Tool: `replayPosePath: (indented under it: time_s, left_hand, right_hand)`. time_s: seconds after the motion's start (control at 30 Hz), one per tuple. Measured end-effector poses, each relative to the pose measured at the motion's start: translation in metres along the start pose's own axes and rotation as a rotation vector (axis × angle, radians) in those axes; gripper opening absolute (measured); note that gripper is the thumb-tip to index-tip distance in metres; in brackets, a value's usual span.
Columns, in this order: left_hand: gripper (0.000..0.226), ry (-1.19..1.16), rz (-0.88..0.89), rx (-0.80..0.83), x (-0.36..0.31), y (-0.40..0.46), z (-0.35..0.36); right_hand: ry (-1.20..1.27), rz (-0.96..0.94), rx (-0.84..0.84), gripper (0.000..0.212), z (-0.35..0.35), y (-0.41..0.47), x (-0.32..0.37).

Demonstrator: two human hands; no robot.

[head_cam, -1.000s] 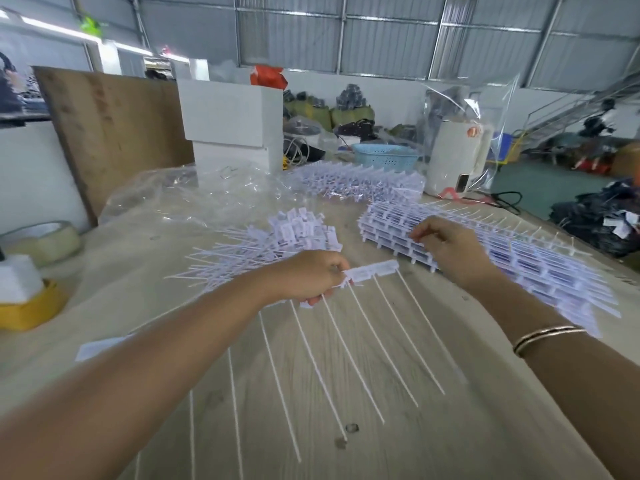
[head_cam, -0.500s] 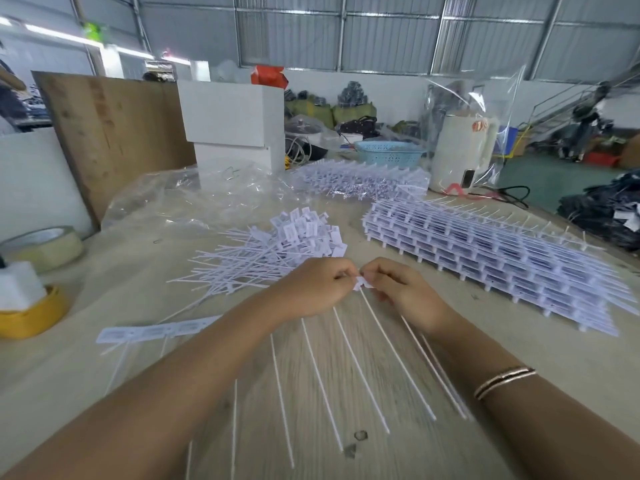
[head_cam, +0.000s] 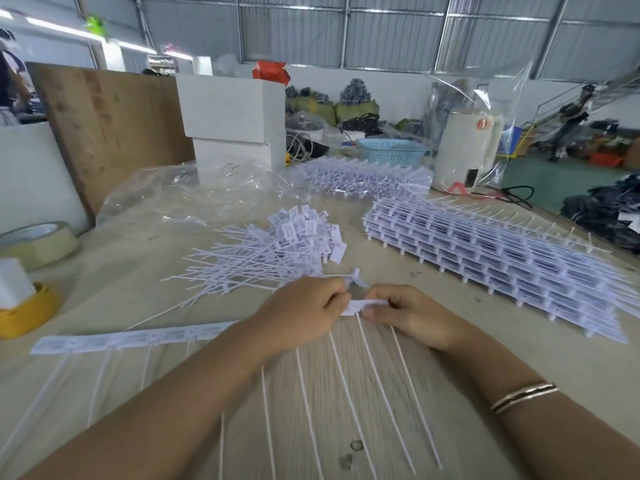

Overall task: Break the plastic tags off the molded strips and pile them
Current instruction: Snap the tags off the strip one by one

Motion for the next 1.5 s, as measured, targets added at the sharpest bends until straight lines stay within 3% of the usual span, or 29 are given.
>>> replayPosePath:
  time_s: [0.23, 0.43, 0.53, 0.63, 0.8, 1.03, 1.13, 1.3, 1.4, 1.5]
  left_hand:
    - [0.036, 0.146, 0.04, 0.043, 0.0, -0.003, 0.011]
    - [0.034, -0.496, -0.006, 0.149, 0.01, -0.003, 0.009]
    - [0.034, -0.65, 0.01, 0.091, 0.012, -0.003, 0.001]
    - [0.041, -0.726, 0.016, 0.033, 0.015, -0.004, -0.007]
    - [0.031, -0.533, 0.022, 0.115, 0.012, -0.008, -0.002]
    - [0.005, -0.129, 0.045, 0.143, 0.008, -0.012, 0.003]
    - [0.021, -0.174, 0.012, 0.115, 0.009, -0.011, 0.005]
    - [0.021, -0.26, 0.031, 0.109, 0.008, -0.01, 0.004]
    - [0.023, -0.288, 0.017, 0.09, 0.011, -0.011, 0.002]
    - [0.025, -0.28, 0.006, 0.022, 0.012, -0.009, -0.003]
  right_hand:
    - [0.012, -0.065, -0.024, 0.011, 0.005, -0.001, 0.007]
    - [-0.027, -0.194, -0.159, 0.008, 0.008, -0.001, 0.022]
    - [0.012, -0.254, -0.272, 0.009, 0.007, -0.002, 0.03]
    - [0.228, -0.239, -0.446, 0.013, -0.008, -0.005, 0.027]
    - [0.202, -0.096, -0.324, 0.026, -0.009, -0.004, 0.017]
    - [0.17, 0.115, -0.348, 0.023, -0.016, 0.001, -0.006]
    - [0.075, 0.093, -0.318, 0.026, -0.017, -0.001, -0.002]
    - [-0.163, 0.03, -0.124, 0.034, 0.005, 0.004, 0.008]
    - [-0.155, -0.045, -0.063, 0.03, 0.008, 0.004, 0.011]
    - [-0.137, -0.13, -0.061, 0.044, 0.01, 0.001, 0.013]
Point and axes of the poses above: each hand's wrist, its own y-axis towards the middle knuckle, its own z-axis out of the palm, x = y × z, the point moved 7 cm from there along y, towards the middle knuckle, and after that the axes turned 6 degrees about x, right-handed, at the moved point
